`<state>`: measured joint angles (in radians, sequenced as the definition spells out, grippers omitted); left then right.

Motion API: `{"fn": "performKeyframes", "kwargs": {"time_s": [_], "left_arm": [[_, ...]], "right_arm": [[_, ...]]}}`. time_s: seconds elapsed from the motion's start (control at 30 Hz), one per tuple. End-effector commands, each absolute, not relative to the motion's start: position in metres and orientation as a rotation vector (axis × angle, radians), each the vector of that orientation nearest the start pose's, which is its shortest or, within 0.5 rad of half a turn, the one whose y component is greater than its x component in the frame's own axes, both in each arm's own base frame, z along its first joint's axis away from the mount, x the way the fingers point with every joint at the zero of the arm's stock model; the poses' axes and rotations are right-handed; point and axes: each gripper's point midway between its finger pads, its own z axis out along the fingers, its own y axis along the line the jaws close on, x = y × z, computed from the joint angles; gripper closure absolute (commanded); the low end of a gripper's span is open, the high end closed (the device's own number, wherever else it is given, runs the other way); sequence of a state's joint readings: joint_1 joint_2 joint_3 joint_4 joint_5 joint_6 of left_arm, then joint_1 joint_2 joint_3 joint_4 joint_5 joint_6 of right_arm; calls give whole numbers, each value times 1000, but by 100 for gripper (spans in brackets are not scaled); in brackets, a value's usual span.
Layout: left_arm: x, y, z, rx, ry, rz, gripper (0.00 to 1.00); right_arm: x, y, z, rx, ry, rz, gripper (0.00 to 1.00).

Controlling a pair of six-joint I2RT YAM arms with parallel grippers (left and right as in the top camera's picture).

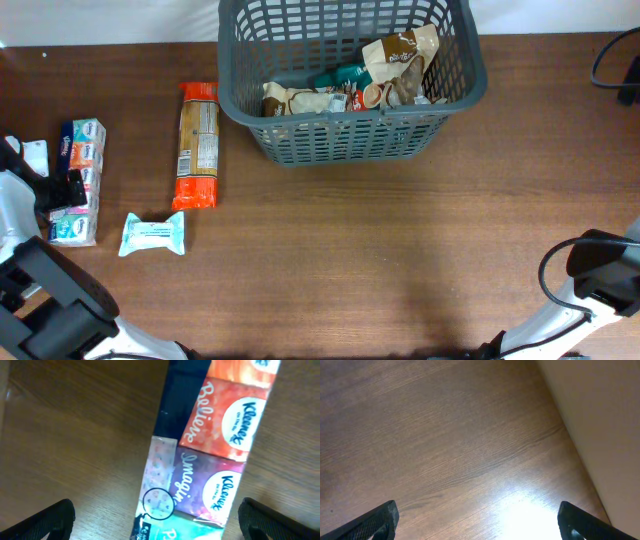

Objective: Pack container
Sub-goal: 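Lower the left gripper over the tissue packs and align with them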

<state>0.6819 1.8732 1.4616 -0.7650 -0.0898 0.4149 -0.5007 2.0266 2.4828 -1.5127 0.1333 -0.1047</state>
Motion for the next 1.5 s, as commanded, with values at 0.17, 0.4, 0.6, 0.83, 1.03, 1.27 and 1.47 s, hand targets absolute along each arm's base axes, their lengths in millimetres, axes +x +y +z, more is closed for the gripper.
{"fn": "performKeyframes", "kwargs": {"time_s": [0.17, 0.4, 0.6, 0.83, 1.03, 1.27, 1.47], "left_arm": [[376, 300, 157, -386, 2637, 355, 1], [386, 285, 122, -291, 2739, 155, 1], [381, 279, 94, -286, 2816, 88, 1], [377, 274, 91, -228, 2846, 71, 1], [371, 269, 88, -213, 2879, 45, 1], [363, 263, 71, -212, 2936, -10, 1], [361, 263, 61, -184, 2964, -19, 1]], "right_arm": [[381, -238, 304, 584, 2588, -393, 1], [381, -238, 304, 584, 2588, -394, 1], [381, -238, 304, 584, 2588, -394, 1], [381, -238, 304, 584, 2588, -393, 1], [381, -238, 304, 584, 2588, -393, 1], [381, -238, 304, 584, 2588, -394, 1], [381, -238, 304, 584, 2588, -394, 1]]}}
